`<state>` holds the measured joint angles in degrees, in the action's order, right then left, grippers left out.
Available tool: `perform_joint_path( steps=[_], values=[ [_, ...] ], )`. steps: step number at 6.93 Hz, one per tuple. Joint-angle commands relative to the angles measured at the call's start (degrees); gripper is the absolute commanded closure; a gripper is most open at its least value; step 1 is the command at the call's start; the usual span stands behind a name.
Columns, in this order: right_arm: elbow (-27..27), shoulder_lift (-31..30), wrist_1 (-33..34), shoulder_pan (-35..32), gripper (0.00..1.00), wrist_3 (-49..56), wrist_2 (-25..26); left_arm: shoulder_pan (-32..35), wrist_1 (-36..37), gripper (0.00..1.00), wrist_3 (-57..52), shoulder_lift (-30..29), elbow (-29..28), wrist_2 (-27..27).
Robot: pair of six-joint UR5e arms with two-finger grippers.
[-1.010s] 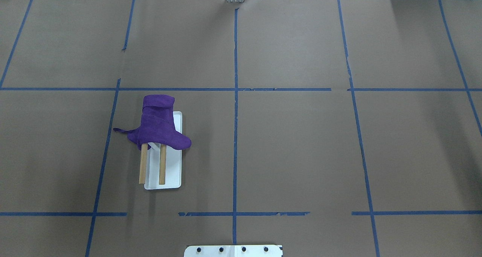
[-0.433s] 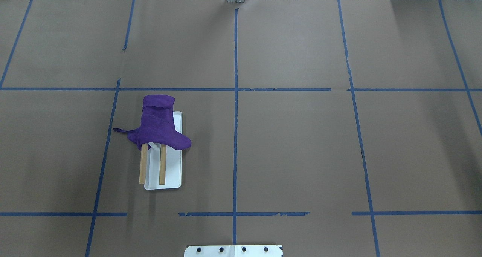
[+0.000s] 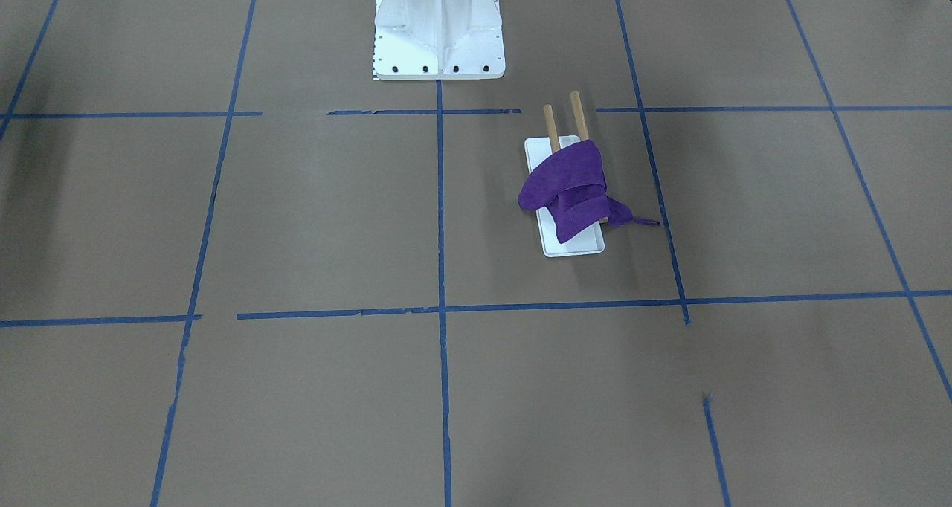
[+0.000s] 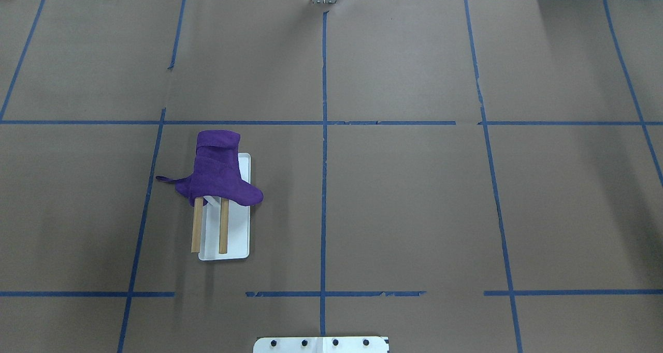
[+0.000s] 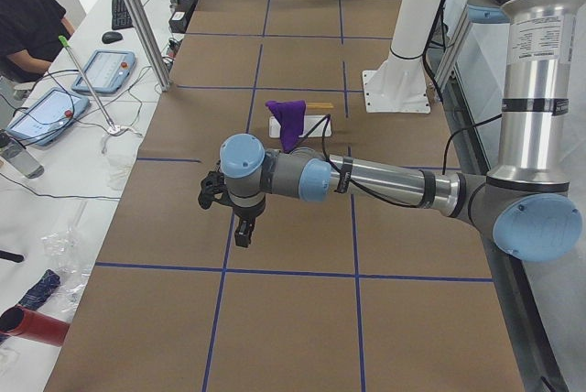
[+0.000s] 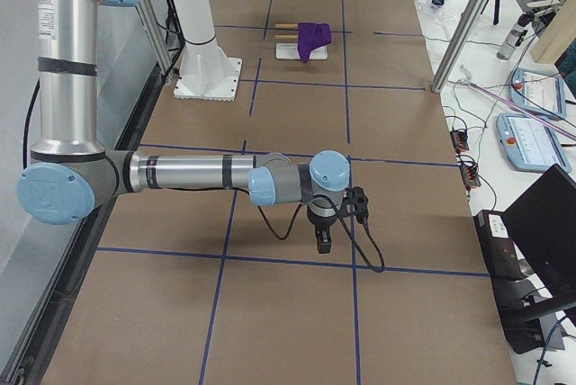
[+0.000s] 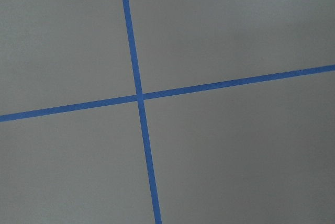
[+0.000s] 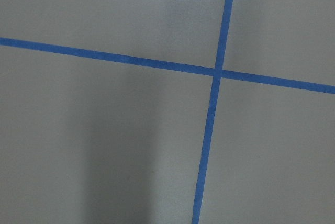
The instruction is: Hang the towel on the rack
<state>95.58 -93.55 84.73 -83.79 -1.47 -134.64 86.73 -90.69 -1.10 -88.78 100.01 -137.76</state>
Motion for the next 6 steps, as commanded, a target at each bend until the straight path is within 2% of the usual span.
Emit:
perform_joint_path(
  steps=[1, 6],
  values=[
    [-1.3, 1.3, -0.1, 0.8, 0.0, 0.1, 0.1, -0.3, 0.0, 0.0, 0.0, -0.1, 0.3, 0.0],
    [-1.1, 1.8, -0.1, 0.8, 0.0, 0.1, 0.1, -0.7, 0.0, 0.0, -0.3, -0.2, 0.4, 0.2]
  ],
)
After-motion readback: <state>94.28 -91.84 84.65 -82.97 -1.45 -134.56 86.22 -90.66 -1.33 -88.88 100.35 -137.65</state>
